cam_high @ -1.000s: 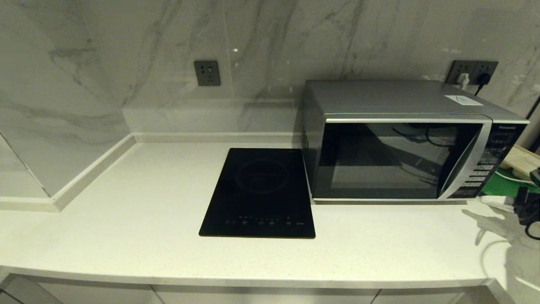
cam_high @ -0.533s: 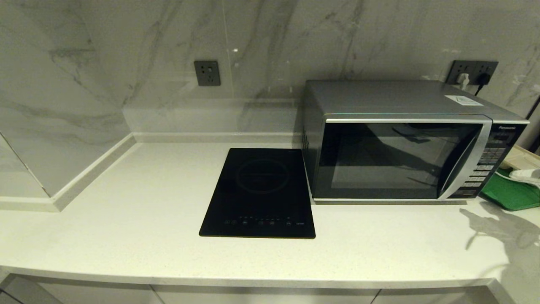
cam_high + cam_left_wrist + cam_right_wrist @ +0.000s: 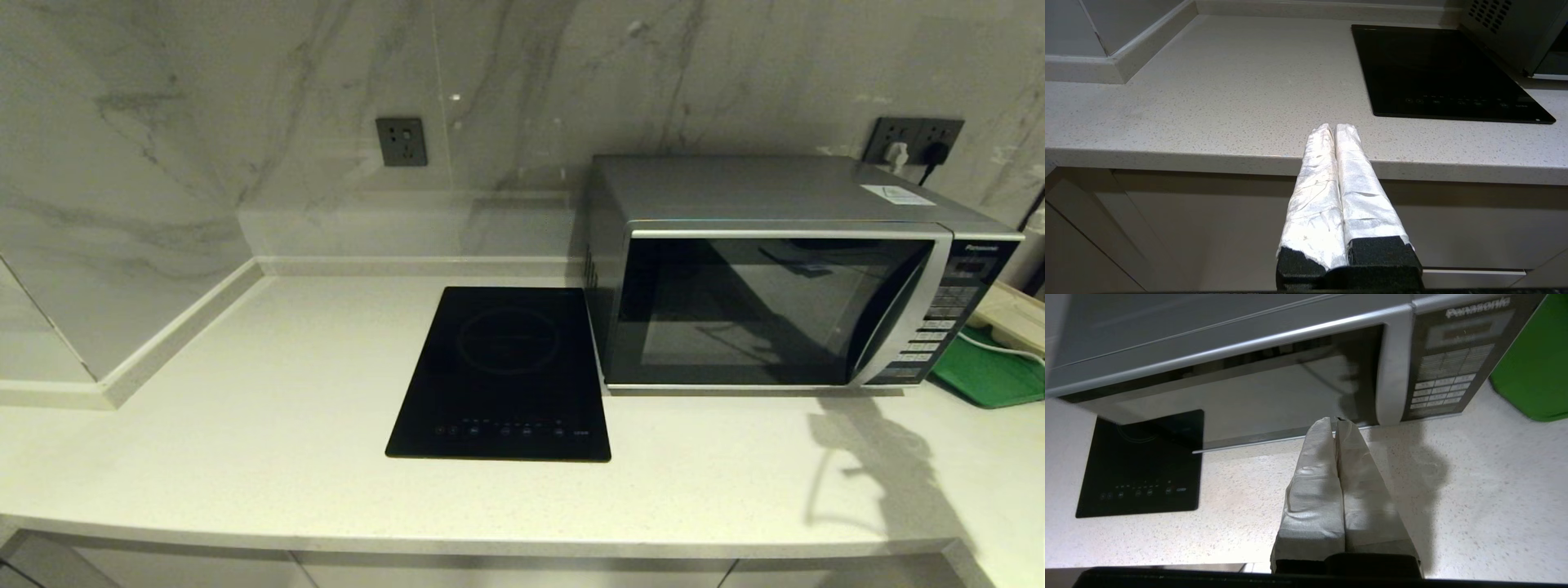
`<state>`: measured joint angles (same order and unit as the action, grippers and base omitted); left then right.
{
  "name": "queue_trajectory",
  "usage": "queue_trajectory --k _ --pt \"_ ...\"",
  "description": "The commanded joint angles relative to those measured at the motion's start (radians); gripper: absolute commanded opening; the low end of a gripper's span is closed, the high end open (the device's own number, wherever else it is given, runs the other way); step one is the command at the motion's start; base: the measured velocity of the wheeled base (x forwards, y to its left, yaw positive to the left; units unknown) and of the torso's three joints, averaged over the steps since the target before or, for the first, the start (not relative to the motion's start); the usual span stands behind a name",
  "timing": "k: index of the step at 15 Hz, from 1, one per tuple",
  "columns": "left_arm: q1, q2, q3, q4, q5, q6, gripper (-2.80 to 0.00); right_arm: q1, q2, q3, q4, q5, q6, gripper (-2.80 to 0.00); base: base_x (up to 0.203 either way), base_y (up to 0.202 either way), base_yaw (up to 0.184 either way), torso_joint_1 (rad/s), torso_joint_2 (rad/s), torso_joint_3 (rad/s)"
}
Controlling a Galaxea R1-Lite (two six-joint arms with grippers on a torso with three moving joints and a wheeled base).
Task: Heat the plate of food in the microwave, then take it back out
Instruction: Open the microwave oven
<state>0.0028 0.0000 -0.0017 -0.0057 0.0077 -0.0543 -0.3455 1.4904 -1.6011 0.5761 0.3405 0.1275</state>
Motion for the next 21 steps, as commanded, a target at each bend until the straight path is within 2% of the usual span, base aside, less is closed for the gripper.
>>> queue_trajectory --k 1,3,4,6,9,16,18,21 --pt "0.0 0.0 0.0 0.0 0.0 0.001 -2.8 0.184 -0.125 -0.061 0.097 -0.119 0.004 -2.8 0.0 0.0 0.0 0.0 0.0 0.0" --pt "0.0 0.0 0.0 0.0 0.0 -0.001 -2.8 0.376 -0.204 -0.114 0.207 -0.291 0.019 -2.8 0.0 0.0 0.0 0.0 0.0 0.0" --pt "0.0 0.0 0.0 0.0 0.0 -0.001 -2.8 0.429 -0.274 -0.121 0.243 -0.356 0.028 -2.8 0.0 0.0 0.0 0.0 0.0 0.0" --pt "0.0 0.0 0.0 0.0 0.0 0.0 -2.8 0.46 -0.432 -0.091 0.302 -0.416 0.036 -2.8 0.0 0.0 0.0 0.0 0.0 0.0" --pt "0.0 0.0 0.0 0.0 0.0 0.001 -2.8 0.468 -0.686 0.051 0.352 -0.452 0.038 -2.8 0.0 0.0 0.0 0.0 0.0 0.0" --pt "0.0 0.0 0.0 0.0 0.0 -0.001 -2.8 0.346 -1.177 0.471 0.405 -0.468 -0.033 -2.8 0.0 0.0 0.0 0.0 0.0 0.0" --pt "0.0 0.0 0.0 0.0 0.0 0.001 -2.8 0.327 -1.246 0.574 0.404 -0.445 -0.064 -2.8 0.0 0.0 0.0 0.0 0.0 0.0" --pt "0.0 0.0 0.0 0.0 0.0 -0.001 -2.8 0.324 -1.26 0.652 0.354 -0.406 -0.052 -2.8 0.0 0.0 0.0 0.0 0.0 0.0"
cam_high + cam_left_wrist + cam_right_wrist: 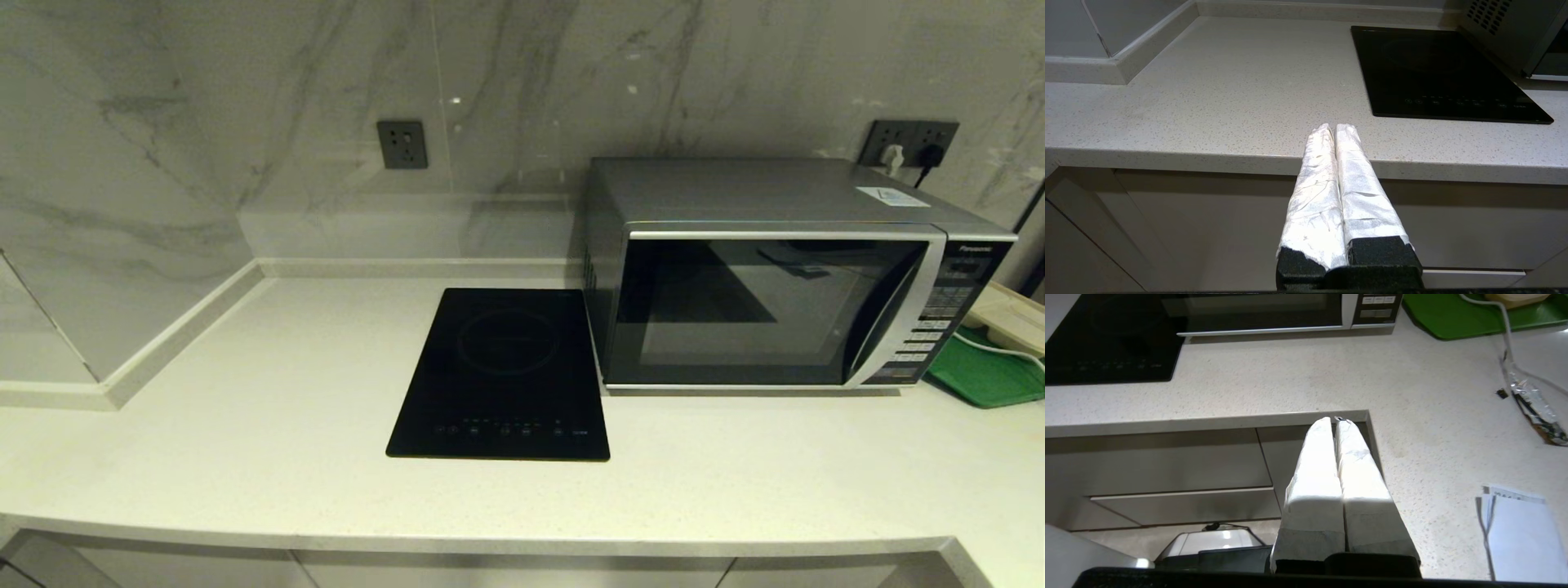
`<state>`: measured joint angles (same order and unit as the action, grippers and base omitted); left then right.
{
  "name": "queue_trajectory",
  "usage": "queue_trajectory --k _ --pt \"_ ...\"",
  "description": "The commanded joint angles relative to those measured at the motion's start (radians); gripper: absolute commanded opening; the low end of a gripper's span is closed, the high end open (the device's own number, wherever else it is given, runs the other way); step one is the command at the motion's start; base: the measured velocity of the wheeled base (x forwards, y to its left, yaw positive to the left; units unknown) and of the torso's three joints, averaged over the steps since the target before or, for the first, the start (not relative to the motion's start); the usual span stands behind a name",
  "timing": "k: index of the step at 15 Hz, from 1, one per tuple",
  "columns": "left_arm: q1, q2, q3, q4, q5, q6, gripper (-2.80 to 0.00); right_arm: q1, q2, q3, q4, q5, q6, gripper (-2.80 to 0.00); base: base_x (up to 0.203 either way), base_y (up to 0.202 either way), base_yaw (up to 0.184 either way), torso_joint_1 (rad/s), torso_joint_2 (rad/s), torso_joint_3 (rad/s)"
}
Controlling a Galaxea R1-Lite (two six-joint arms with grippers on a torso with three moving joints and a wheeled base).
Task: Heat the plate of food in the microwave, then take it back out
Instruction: Open the microwave oven
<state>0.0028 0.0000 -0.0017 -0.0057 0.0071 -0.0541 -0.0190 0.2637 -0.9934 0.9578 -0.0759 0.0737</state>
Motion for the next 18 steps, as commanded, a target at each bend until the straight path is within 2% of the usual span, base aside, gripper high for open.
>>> queue_trajectory --k 1,5,9,12,16,18 --pt "0.0 0.0 0.0 0.0 0.001 -0.001 -2.8 -0.002 -0.033 0.087 -0.072 0.018 0.001 -2.8 0.0 0.0 0.0 0.0 0.0 0.0" --pt "0.0 0.0 0.0 0.0 0.001 -0.001 -2.8 0.003 -0.056 0.331 -0.261 0.027 0.004 -2.8 0.0 0.0 0.0 0.0 0.0 0.0" --pt "0.0 0.0 0.0 0.0 0.001 -0.001 -2.8 0.016 -0.167 0.554 -0.354 0.058 -0.016 -2.8 0.0 0.0 0.0 0.0 0.0 0.0" --pt "0.0 0.0 0.0 0.0 0.001 -0.001 -2.8 0.017 -0.204 0.67 -0.405 0.073 -0.019 -2.8 0.0 0.0 0.0 0.0 0.0 0.0" --pt "0.0 0.0 0.0 0.0 0.001 -0.001 -2.8 0.017 -0.229 0.903 -0.735 0.067 -0.031 -2.8 0.0 0.0 0.0 0.0 0.0 0.0" --pt "0.0 0.0 0.0 0.0 0.001 0.0 -2.8 0.017 -0.263 0.931 -0.803 0.065 -0.057 -2.8 0.0 0.0 0.0 0.0 0.0 0.0"
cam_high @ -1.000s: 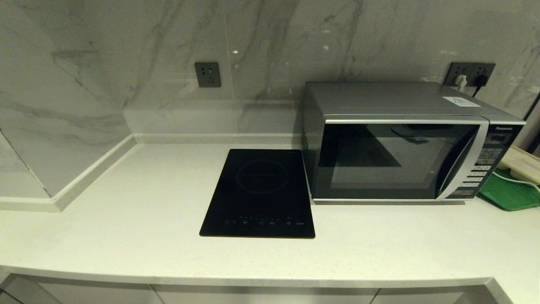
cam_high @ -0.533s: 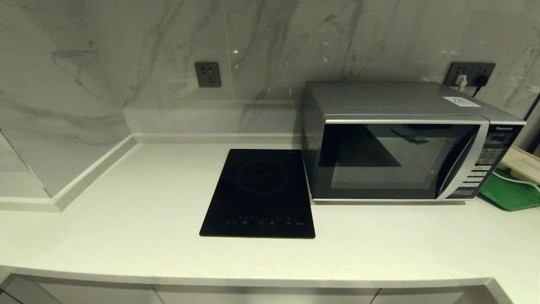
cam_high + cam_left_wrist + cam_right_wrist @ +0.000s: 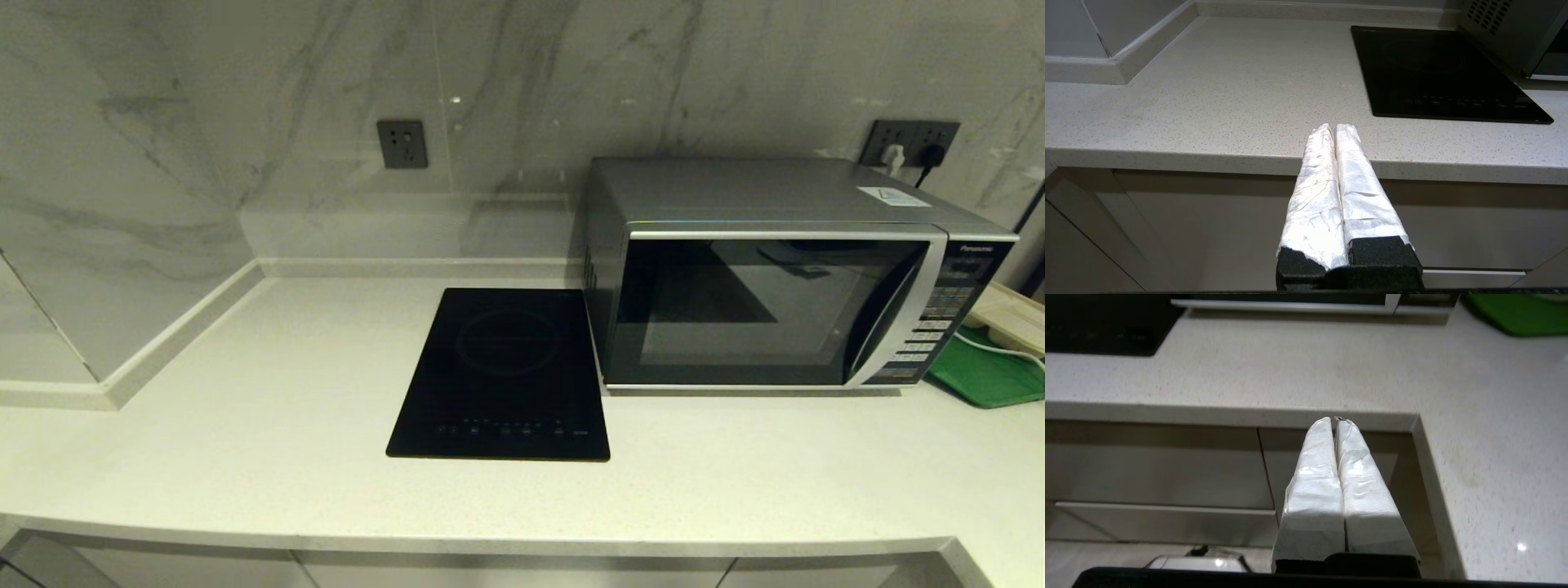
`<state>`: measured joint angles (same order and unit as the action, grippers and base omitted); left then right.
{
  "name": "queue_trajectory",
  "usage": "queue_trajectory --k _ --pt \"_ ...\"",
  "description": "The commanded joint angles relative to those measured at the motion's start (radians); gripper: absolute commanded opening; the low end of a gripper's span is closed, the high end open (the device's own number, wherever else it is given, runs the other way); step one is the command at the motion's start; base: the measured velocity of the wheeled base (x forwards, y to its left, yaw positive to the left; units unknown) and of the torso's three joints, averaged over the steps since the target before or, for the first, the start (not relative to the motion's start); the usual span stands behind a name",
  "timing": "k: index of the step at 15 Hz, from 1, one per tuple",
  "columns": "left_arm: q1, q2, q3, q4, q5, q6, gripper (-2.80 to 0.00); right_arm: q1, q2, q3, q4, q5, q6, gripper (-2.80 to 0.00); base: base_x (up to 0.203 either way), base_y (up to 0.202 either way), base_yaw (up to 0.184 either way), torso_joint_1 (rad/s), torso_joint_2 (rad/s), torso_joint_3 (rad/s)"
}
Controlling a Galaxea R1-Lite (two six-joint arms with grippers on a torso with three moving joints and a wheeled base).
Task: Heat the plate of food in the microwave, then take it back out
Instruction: Open the microwave oven
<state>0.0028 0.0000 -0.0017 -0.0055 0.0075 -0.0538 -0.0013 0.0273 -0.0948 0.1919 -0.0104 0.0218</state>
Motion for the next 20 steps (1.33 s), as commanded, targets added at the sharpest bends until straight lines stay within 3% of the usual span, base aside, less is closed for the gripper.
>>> queue_trajectory --k 1,20 --pt "0.0 0.0 0.0 -0.001 0.0 0.0 -2.8 0.0 -0.026 0.032 -0.037 -0.002 -0.005 -2.8 0.0 0.0 0.0 0.0 0.0 0.0" --pt "0.0 0.0 0.0 -0.001 0.0 -0.001 -2.8 0.001 -0.027 0.032 -0.035 -0.002 0.003 -2.8 0.0 0.0 0.0 0.0 0.0 0.0"
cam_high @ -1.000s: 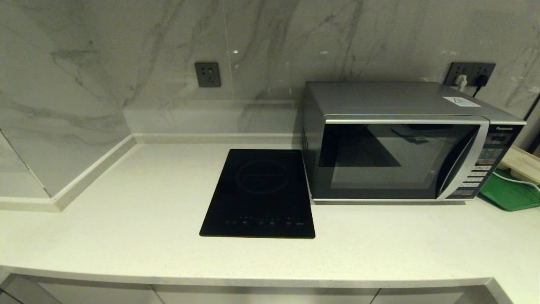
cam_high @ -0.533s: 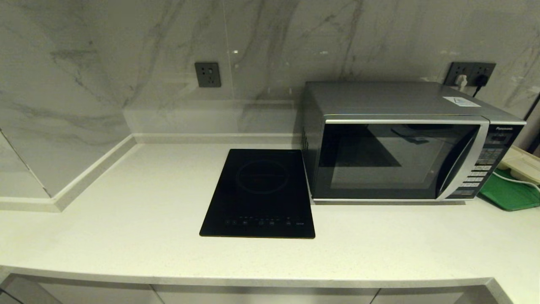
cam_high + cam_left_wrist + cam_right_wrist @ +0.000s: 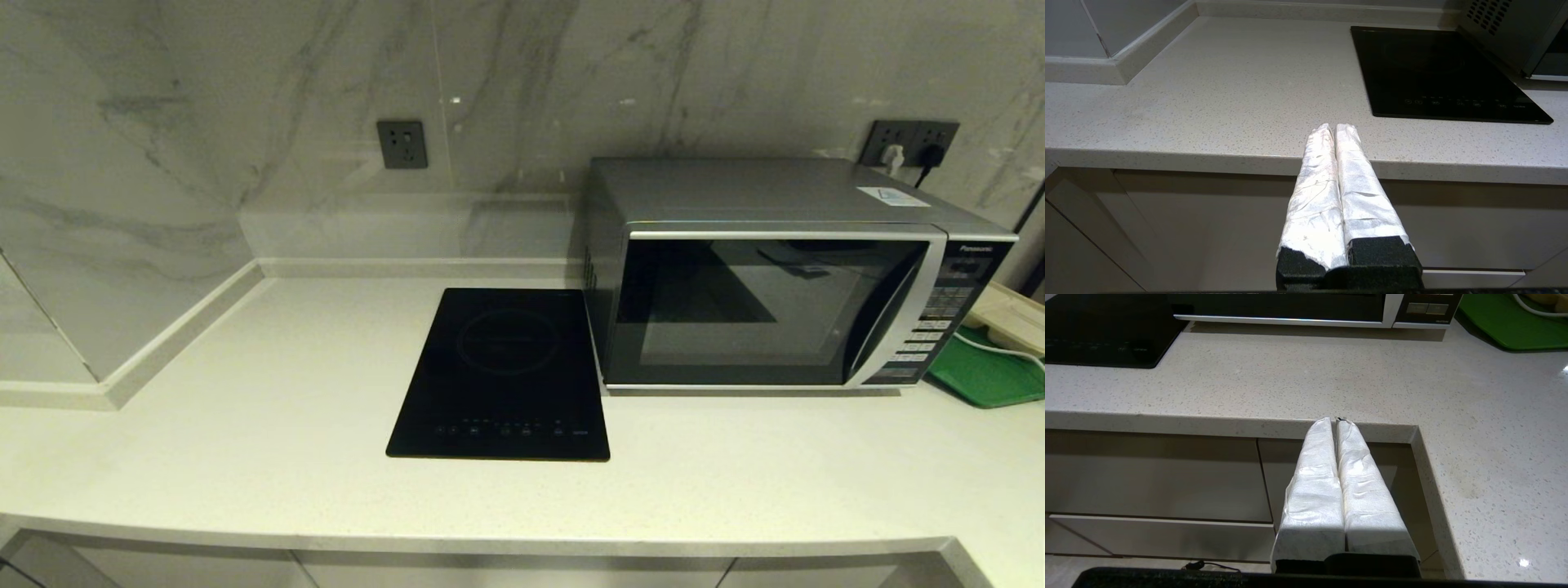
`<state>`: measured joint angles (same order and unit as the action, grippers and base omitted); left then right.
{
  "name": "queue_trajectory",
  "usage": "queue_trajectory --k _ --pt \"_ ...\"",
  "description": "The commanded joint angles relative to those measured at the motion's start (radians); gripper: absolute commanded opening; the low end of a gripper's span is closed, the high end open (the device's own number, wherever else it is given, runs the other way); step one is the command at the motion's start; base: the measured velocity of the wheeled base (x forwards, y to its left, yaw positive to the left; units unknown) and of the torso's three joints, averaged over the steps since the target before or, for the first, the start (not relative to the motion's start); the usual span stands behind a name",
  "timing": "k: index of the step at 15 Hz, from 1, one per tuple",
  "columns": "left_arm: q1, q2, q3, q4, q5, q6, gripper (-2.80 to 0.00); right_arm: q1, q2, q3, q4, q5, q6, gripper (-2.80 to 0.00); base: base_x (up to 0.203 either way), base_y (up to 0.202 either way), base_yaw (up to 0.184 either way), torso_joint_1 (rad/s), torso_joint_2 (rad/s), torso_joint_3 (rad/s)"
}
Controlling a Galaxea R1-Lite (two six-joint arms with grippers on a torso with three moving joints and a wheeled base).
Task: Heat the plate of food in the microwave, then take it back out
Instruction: Open the microwave oven
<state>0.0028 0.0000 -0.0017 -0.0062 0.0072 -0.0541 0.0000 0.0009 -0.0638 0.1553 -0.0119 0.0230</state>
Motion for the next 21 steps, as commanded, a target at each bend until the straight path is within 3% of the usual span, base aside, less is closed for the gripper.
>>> queue_trajectory --k 1,11,14,17,19,20,21 --pt "0.0 0.0 0.0 0.0 0.001 -0.001 -2.8 0.0 -0.001 0.001 0.001 0.0 0.002 -2.8 0.0 0.0 0.0 0.0 0.0 0.0" --pt "0.0 0.0 0.0 0.0 0.001 0.0 -2.8 0.0 0.003 -0.017 -0.003 -0.002 0.04 -2.8 0.0 0.0 0.0 0.0 0.0 0.0" --pt "0.0 0.0 0.0 0.0 0.001 -0.001 -2.8 0.0 0.173 -0.199 -0.001 0.0 0.099 -2.8 0.0 0.0 0.0 0.0 0.0 0.0" --pt "0.0 0.0 0.0 0.0 0.001 -0.001 -2.8 -0.002 0.464 -0.475 0.002 -0.018 0.128 -2.8 0.0 0.0 0.0 0.0 0.0 0.0" --pt "0.0 0.0 0.0 0.0 0.001 0.0 -2.8 -0.003 0.623 -0.616 0.003 -0.111 0.1 -2.8 0.0 0.0 0.0 0.0 0.0 0.0" --pt "0.0 0.0 0.0 0.0 0.001 -0.001 -2.8 -0.004 0.675 -0.663 0.003 -0.192 0.054 -2.8 0.0 0.0 0.0 0.0 0.0 0.0" --pt "0.0 0.0 0.0 0.0 0.001 0.0 -2.8 -0.004 0.705 -0.694 0.002 -0.256 -0.043 -2.8 0.0 0.0 0.0 0.0 0.0 0.0"
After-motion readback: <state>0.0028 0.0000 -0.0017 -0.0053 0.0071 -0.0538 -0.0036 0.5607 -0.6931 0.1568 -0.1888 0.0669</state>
